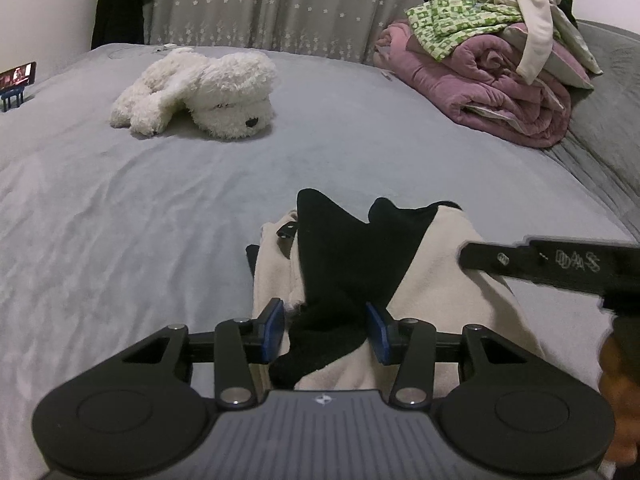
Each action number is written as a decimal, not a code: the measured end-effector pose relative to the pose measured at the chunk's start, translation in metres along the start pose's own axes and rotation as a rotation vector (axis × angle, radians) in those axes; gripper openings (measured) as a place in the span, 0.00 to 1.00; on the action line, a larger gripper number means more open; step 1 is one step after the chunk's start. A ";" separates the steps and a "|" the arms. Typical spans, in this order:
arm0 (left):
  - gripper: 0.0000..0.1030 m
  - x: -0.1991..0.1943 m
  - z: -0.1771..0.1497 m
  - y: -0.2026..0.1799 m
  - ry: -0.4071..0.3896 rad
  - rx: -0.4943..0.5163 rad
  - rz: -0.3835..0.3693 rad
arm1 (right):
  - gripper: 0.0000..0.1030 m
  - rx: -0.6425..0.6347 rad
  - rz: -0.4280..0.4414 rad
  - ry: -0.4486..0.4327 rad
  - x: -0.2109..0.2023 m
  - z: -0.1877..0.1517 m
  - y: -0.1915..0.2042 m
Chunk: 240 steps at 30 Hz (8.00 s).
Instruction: Fold clothes
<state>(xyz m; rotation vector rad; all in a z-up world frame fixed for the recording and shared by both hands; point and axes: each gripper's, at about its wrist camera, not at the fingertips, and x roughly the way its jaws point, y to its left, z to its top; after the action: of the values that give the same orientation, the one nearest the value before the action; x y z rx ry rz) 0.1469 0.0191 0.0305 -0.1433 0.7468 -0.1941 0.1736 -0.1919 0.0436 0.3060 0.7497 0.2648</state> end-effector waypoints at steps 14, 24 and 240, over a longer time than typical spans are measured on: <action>0.44 0.001 -0.001 -0.002 -0.009 0.021 0.002 | 0.33 0.056 -0.067 0.123 0.075 0.037 -0.024; 0.44 0.000 0.000 0.003 -0.001 0.013 -0.013 | 0.35 0.008 -0.083 0.057 0.066 0.029 -0.021; 0.76 0.014 -0.068 0.004 0.203 -0.830 -0.580 | 0.32 -0.704 -0.149 -0.165 -0.138 -0.161 0.075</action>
<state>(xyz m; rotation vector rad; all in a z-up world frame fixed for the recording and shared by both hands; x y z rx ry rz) 0.1112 0.0156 -0.0287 -1.1501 0.9397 -0.4453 -0.0458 -0.1409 0.0455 -0.3902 0.4738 0.3401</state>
